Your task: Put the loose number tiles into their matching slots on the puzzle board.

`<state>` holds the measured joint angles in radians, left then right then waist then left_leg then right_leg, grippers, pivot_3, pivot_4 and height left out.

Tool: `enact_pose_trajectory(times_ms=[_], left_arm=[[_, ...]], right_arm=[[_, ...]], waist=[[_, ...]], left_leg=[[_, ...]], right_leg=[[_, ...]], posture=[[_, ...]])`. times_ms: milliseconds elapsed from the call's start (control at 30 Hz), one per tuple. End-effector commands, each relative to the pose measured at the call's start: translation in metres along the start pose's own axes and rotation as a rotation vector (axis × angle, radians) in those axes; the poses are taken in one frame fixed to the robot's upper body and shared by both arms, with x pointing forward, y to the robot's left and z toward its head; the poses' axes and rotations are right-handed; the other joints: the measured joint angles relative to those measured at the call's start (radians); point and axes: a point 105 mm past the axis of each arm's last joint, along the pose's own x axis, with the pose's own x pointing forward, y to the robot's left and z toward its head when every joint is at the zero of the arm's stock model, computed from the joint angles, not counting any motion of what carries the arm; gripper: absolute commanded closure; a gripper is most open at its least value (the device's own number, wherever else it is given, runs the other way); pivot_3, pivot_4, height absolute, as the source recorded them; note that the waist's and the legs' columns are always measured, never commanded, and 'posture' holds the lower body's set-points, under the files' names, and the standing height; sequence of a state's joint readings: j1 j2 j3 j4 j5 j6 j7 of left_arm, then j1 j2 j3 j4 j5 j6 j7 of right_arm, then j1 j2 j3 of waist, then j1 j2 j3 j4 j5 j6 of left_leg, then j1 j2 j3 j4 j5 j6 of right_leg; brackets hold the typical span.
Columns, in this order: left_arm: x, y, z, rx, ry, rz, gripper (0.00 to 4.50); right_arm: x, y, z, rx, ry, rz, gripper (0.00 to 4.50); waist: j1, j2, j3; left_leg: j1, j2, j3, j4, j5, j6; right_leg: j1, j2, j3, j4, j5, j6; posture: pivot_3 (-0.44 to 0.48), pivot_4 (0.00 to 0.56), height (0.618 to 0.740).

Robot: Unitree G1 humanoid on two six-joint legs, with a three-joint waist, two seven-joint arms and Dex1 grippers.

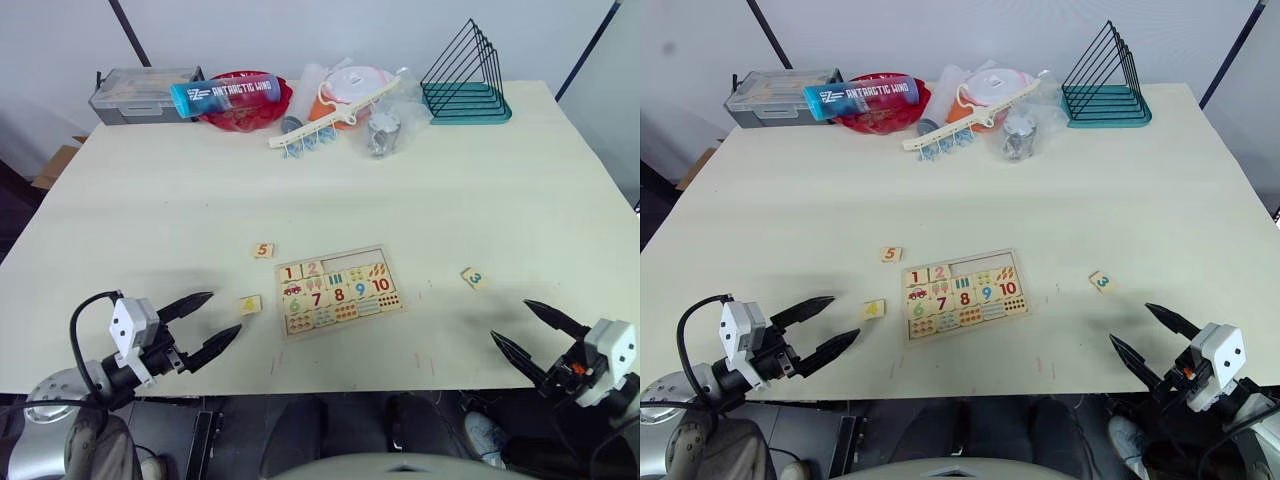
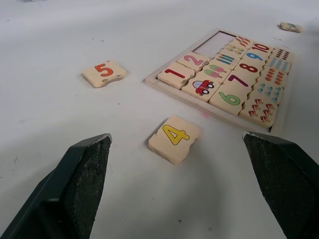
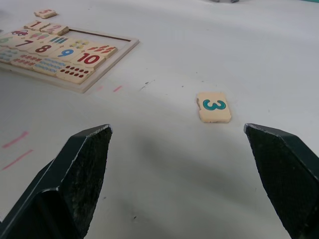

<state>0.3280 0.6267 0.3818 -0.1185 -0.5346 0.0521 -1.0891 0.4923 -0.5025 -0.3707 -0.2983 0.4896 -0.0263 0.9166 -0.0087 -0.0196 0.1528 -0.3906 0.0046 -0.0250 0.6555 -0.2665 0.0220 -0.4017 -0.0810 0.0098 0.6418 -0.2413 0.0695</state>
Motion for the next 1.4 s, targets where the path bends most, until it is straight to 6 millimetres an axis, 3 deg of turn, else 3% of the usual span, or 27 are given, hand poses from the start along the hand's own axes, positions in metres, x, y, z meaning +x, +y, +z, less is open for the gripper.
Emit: enact_pose_trajectory(times_ms=[33, 433, 600, 767, 1067, 1267, 1400], left_arm=[[0.002, -0.002, 0.008, 0.021, -0.037, -0.016, 0.0], [0.004, 0.003, 0.022, 0.097, -0.027, -0.208, 0.0], [-0.002, 0.014, 0.026, 0.16, 0.005, -0.391, 0.0], [0.008, 0.017, 0.042, 0.183, -0.014, -0.52, 0.0], [0.027, 0.026, 0.06, 0.248, -0.012, -0.604, 0.0], [0.029, 0.025, 0.062, 0.269, -0.002, -0.638, 0.0], [0.031, 0.026, 0.064, 0.276, -0.006, -0.64, 0.0]], right_arm=[[0.002, -0.001, 0.012, -0.034, -0.028, 0.01, 0.05], [0.021, 0.001, 0.032, -0.004, -0.086, 0.028, 0.05], [0.034, -0.002, 0.026, -0.034, -0.032, -0.021, 0.05], [0.04, -0.013, 0.024, -0.039, 0.047, -0.047, 0.05], [0.068, -0.026, 0.025, -0.05, 0.207, -0.061, 0.05], [0.074, -0.037, 0.012, -0.054, 0.307, -0.109, 0.05], [0.078, -0.033, 0.009, -0.047, 0.314, -0.09, 0.05]], waist=[[0.0, 0.0, 0.0], [0.0, 0.001, 0.0], [0.001, 0.001, 0.0], [-0.001, 0.0, 0.0], [-0.004, 0.001, 0.0], [-0.002, 0.0, 0.0], [-0.003, 0.0, 0.0]], left_leg=[[0.0, 0.0, 0.0, 0.0, 0.0, 0.0], [0.006, -0.002, 0.001, 0.0, 0.0, 0.0], [0.007, -0.001, 0.001, 0.0, 0.0, 0.0], [0.007, -0.002, 0.001, 0.0, 0.0, 0.0], [0.007, -0.001, 0.001, 0.0, 0.0, 0.0], [0.006, -0.001, 0.001, 0.0, 0.0, 0.0], [0.006, -0.001, 0.001, 0.0, 0.0, 0.0]], right_leg=[[0.0, 0.0, 0.0, 0.0, 0.0, 0.0], [0.006, 0.001, 0.0, 0.0, 0.0, -0.001], [0.007, 0.002, 0.0, 0.0, -0.001, -0.001], [0.007, 0.002, 0.001, 0.0, -0.001, -0.001], [0.006, 0.002, 0.001, 0.001, -0.001, -0.001], [0.006, 0.002, 0.001, 0.0, -0.001, -0.001], [0.006, 0.002, 0.001, 0.0, -0.001, -0.001]], posture=[[0.0, 0.15, 0.74], [0.0, 0.15, 0.74], [0.0, 0.15, 0.74], [0.0, 0.15, 0.74], [0.0, 0.15, 0.74], [0.0, 0.15, 0.74], [0.0, 0.15, 0.74]])
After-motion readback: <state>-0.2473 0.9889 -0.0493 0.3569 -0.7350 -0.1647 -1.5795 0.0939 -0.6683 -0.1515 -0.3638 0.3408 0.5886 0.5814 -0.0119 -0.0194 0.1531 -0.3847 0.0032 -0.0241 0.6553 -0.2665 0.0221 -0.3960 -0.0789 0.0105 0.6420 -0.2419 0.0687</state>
